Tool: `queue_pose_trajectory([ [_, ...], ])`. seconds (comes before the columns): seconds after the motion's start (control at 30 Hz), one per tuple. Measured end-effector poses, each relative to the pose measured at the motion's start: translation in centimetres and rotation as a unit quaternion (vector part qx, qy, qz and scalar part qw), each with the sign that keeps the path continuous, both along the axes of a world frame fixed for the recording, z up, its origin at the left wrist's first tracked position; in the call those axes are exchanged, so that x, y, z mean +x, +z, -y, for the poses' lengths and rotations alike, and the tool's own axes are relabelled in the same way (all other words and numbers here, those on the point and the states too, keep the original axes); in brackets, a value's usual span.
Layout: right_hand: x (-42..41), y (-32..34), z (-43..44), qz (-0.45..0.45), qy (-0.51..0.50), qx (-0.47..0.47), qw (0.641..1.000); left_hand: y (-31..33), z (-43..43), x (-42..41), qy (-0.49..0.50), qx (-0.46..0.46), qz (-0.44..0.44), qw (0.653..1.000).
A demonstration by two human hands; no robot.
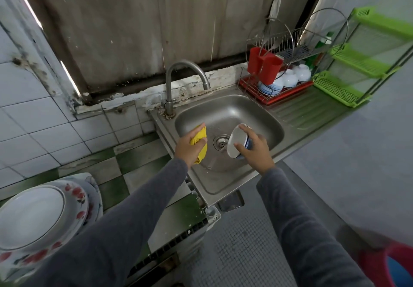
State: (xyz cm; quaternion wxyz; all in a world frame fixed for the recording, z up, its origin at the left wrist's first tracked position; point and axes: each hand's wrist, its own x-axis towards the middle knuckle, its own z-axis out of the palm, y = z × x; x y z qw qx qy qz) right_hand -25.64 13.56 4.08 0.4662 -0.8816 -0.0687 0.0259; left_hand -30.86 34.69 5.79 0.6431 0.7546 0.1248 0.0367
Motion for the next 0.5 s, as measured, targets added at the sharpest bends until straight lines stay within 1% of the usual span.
queue_pose_trajectory([
  [0.33,0.0,1.2,-1.1,0.040,0.054,-0.065,0.996,-0.2,-0.8,0.3,0.022,-0.002,0.007,1.000],
  [0.5,0.1,1.0,-1.6,0.071,0.081,-0.138,0.985,-0.4,-1.2,0.1,0.021,-0.004,0.012,1.000],
])
